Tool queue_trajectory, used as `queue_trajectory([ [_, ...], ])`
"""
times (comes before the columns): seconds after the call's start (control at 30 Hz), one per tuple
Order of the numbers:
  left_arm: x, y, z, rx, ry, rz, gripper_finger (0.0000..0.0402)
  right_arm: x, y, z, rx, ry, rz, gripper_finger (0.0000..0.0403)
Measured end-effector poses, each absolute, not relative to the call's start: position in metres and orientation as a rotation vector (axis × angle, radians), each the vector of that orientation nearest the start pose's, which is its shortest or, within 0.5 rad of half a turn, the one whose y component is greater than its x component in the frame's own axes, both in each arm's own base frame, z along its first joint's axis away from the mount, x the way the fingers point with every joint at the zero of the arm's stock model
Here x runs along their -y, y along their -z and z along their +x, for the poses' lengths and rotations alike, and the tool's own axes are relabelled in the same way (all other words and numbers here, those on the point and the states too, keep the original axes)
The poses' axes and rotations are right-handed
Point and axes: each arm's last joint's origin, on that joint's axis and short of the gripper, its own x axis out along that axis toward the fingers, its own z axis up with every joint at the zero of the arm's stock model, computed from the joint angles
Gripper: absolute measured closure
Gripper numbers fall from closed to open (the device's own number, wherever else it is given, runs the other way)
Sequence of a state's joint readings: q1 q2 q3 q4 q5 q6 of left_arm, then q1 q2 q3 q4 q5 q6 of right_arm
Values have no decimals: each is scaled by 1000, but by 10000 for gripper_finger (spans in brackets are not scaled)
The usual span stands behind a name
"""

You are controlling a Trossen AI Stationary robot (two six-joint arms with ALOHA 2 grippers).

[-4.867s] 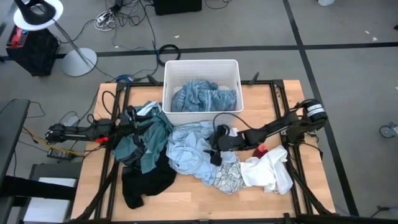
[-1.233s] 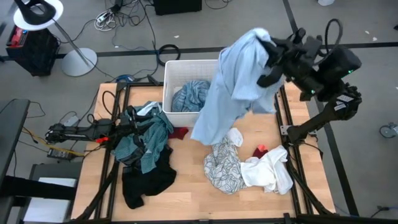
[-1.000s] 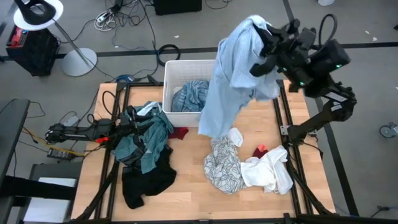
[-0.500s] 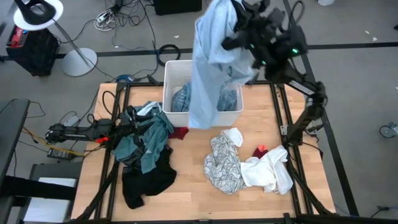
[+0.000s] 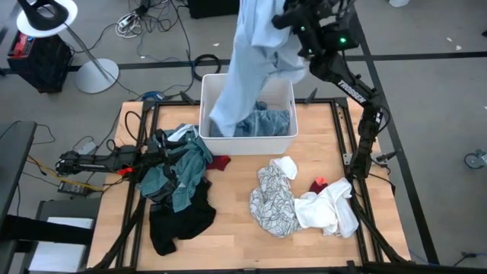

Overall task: Sort clothes
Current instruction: Put the light blue polo shirt into the white laundry bin

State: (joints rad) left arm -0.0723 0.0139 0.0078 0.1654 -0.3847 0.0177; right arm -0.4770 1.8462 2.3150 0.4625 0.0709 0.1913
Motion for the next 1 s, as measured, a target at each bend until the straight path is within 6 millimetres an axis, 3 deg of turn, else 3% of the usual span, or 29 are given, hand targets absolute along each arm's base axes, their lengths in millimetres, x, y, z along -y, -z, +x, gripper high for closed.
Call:
queue_trajectory([
  [0.47, -4, -180, 95, 151, -313, -18, 259, 163, -543, 341, 249, 458, 65, 395],
  [0.77, -4, -180, 95, 151, -313, -18, 259, 162, -493, 340, -266, 535, 152, 395],
  [1.0, -4, -180, 95, 151, -313, -18, 259, 147, -468, 345, -479, 565, 109, 395],
])
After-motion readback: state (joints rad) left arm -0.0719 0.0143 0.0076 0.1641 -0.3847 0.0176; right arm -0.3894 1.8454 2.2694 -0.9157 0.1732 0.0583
